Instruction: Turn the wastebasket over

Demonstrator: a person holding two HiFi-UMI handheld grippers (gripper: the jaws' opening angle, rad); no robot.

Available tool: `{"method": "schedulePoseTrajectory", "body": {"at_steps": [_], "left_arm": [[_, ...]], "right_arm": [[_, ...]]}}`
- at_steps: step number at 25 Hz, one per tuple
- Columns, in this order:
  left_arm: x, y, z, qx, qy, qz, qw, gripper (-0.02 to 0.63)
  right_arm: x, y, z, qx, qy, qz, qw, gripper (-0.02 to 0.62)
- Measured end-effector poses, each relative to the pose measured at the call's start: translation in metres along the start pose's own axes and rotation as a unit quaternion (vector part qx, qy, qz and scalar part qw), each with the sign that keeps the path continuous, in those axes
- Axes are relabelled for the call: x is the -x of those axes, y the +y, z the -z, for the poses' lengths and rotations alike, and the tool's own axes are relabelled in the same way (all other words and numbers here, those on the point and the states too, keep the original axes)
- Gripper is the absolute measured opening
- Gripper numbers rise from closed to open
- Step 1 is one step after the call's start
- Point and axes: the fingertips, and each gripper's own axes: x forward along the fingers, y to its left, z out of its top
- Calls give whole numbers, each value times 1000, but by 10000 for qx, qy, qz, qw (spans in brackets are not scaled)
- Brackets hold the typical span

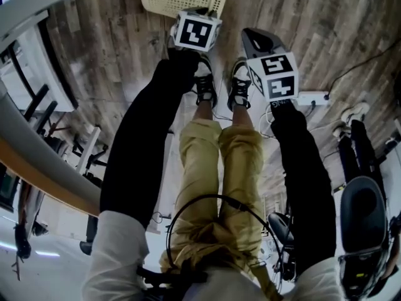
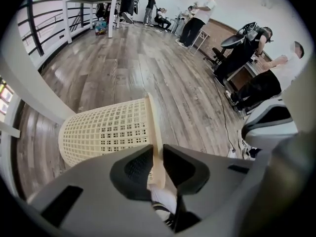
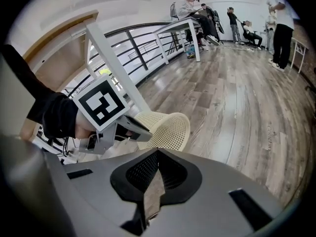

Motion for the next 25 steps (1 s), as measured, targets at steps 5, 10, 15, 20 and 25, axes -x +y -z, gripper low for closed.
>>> {"method": "schedulePoseTrajectory", "body": {"at_steps": [5, 10, 15, 20, 25], "left_arm": [[15, -6, 2, -35, 55, 147, 9999, 49], [37, -34, 0, 110, -111, 674, 9976, 23], [55, -57, -6, 831, -404, 1431, 9854, 23], [58, -78, -5, 951, -436, 2030, 9736, 23], [54, -75, -2, 891, -475, 2076, 9730, 25]], "right_arm": [[12, 0, 1, -25, 30, 58, 10000, 20], [29, 0, -2, -31, 40, 78, 10000, 20], [48, -2, -6, -16, 48, 131, 9999, 20], [51, -14, -8, 16, 90, 248, 9997, 20], [47, -20, -7, -38, 139, 280, 9995, 20]]}}
